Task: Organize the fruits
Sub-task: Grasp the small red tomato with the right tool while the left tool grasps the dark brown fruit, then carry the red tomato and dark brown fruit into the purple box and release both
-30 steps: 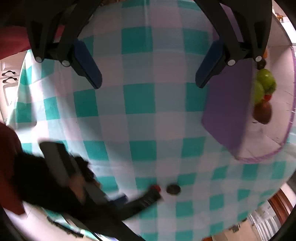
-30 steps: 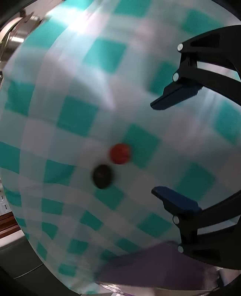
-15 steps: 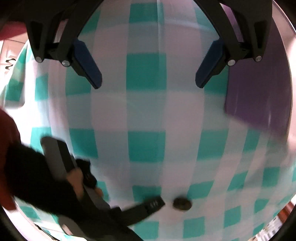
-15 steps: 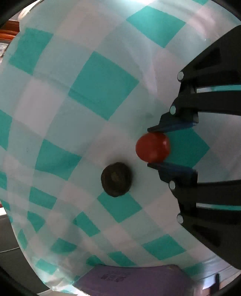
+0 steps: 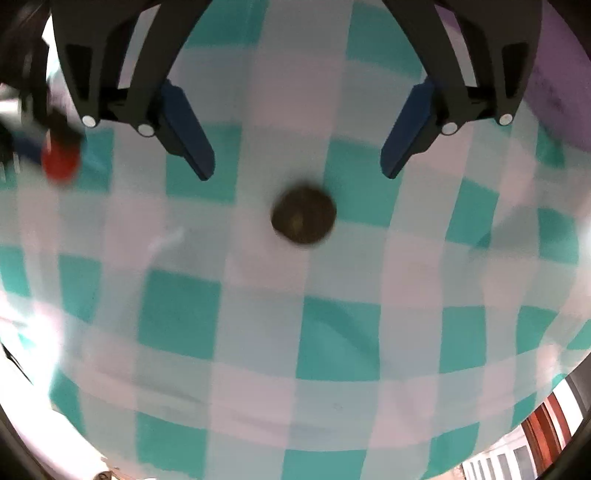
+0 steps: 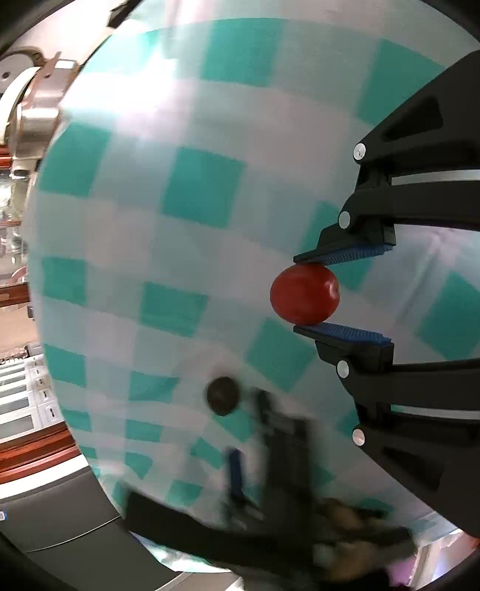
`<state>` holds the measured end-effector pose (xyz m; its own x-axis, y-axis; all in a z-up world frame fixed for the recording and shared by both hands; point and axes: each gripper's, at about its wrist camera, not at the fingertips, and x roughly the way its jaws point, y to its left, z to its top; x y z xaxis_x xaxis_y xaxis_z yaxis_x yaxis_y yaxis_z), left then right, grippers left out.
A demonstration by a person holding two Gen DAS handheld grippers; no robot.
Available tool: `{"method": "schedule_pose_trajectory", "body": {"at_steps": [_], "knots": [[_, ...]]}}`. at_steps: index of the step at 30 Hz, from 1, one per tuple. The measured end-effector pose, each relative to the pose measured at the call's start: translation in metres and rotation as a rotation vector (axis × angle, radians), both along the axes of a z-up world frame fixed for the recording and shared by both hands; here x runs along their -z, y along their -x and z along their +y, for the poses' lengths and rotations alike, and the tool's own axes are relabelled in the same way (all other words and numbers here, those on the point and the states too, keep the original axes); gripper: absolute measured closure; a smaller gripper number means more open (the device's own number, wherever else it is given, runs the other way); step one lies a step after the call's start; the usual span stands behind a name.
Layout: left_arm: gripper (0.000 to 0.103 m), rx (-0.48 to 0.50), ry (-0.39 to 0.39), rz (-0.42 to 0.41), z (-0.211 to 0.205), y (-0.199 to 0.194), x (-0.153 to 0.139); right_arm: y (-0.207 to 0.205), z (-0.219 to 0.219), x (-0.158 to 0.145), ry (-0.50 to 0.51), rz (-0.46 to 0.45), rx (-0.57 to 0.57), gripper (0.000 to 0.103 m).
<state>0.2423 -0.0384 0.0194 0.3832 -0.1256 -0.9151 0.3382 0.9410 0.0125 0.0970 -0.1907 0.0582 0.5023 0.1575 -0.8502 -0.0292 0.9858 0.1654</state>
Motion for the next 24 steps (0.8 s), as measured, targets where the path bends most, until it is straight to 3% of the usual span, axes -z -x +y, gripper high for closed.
{"method": "schedule_pose_trajectory", "body": {"at_steps": [5, 7, 8, 11, 18, 24], "knots": [[0.032, 0.037, -0.016, 0.002, -0.013, -0.022, 0.020, 0.016, 0.003, 0.010, -0.015, 0.024, -0.004, 0.073], [0.046, 0.028, 0.013, -0.026, -0.010, -0.022, 0.019, 0.019, 0.005, 0.011, -0.018, 0.024, -0.005, 0.073], [0.066, 0.028, 0.018, -0.033, -0.009, -0.021, 0.017, 0.021, 0.005, 0.011, -0.015, 0.026, -0.006, 0.073], [0.065, 0.005, 0.073, 0.005, 0.000, -0.015, 0.011, 0.022, 0.003, 0.012, -0.015, 0.036, -0.001, 0.073], [0.065, -0.021, 0.125, -0.010, 0.021, -0.006, -0.030, 0.009, 0.009, 0.003, -0.003, 0.031, -0.026, 0.073], [0.065, -0.057, 0.130, -0.085, 0.047, -0.004, -0.093, -0.010, 0.018, -0.043, 0.054, -0.031, -0.046, 0.073]]}}
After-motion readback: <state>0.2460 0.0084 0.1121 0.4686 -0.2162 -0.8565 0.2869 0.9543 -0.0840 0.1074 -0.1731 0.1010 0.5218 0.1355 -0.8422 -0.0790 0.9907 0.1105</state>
